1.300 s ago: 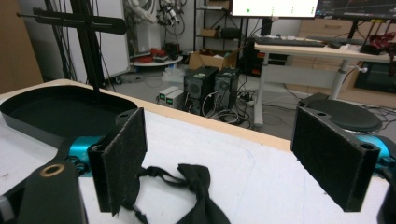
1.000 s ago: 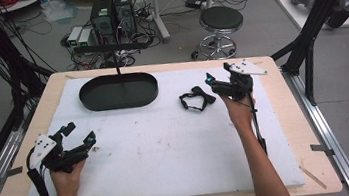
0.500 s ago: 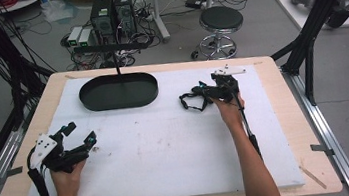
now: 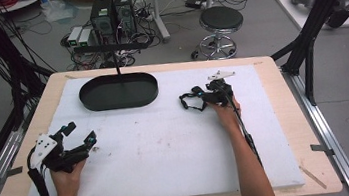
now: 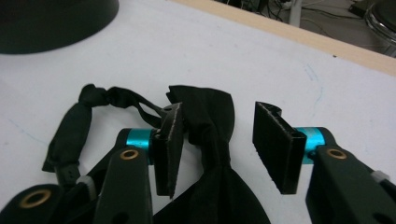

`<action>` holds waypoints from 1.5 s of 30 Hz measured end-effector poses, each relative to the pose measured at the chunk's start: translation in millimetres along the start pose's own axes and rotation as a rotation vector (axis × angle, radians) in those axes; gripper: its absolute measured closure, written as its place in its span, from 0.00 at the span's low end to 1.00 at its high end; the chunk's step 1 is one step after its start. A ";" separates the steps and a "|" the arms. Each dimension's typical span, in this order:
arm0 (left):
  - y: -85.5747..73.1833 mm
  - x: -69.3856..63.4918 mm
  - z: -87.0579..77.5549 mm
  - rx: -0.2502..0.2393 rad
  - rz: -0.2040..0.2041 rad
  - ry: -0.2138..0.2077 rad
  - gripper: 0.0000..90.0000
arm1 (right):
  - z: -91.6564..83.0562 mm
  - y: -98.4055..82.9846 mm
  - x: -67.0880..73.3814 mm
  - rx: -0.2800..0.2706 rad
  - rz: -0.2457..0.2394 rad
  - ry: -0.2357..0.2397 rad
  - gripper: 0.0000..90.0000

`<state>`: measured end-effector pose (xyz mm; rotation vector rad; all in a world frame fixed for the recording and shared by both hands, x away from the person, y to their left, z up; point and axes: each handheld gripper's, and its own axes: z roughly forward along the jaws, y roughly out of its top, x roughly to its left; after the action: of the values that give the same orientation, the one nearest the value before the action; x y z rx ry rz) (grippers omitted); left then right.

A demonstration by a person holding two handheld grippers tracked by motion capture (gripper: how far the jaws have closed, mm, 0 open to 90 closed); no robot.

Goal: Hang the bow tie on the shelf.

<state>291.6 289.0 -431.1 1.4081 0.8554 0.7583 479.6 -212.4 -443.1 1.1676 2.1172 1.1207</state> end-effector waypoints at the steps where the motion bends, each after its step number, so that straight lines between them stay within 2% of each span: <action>1: 0.0 0.0 0.0 0.000 -0.001 0.000 0.19 | 1.1 -0.2 0.0 0.005 -0.010 -0.001 0.61; 4: 0.0 0.1 0.1 -0.001 -0.001 -0.001 0.19 | 2.1 0.2 0.5 0.012 -0.017 -0.001 0.66; 8: -0.1 0.1 0.0 0.000 -0.002 -0.001 0.19 | 3.6 0.4 -1.4 0.043 0.000 0.008 0.70; 9: -0.1 0.0 -0.1 0.001 -0.002 0.000 0.19 | 6.8 1.3 -0.7 0.073 -0.012 0.010 0.71; 13: -0.1 0.0 0.0 0.001 -0.002 -0.002 0.19 | 9.0 1.7 2.2 0.089 -0.029 0.005 0.74; 18: -0.1 0.0 0.1 0.001 -0.003 -0.003 0.19 | 9.5 1.6 2.8 0.099 -0.042 -0.003 0.82; 25: -0.2 0.2 0.1 0.002 0.000 0.000 0.19 | 8.8 2.6 4.7 0.099 -0.062 -0.018 0.84; 27: -0.3 0.3 0.3 0.001 0.002 0.001 0.19 | 6.0 4.7 5.1 0.079 -0.058 -0.026 0.84; 36: -0.4 0.8 0.5 0.001 0.002 0.002 0.19 | -20.4 27.1 18.3 -0.061 -0.102 -0.077 0.84; 38: -0.4 1.2 0.3 -0.001 0.001 0.003 0.19 | -26.7 34.3 20.3 -0.088 -0.101 -0.078 0.84; 39: -0.4 1.3 0.3 -0.001 0.000 0.003 0.19 | -32.2 43.1 24.3 -0.122 -0.111 -0.078 0.84; 40: -0.4 1.3 0.4 -0.002 -0.001 0.004 0.19 | -32.2 43.1 24.3 -0.122 -0.111 -0.078 0.84; 42: -0.4 1.3 0.4 -0.005 -0.003 0.004 0.19 | -37.6 49.8 29.9 -0.169 -0.124 -0.079 0.84; 45: -0.5 1.4 0.4 -0.005 -0.003 0.005 0.19 | -40.5 59.0 36.3 -0.183 -0.136 -0.074 0.84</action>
<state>292.6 289.9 -431.7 1.4009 0.8579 0.7616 459.0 -181.1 -372.1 0.9516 1.9608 1.1624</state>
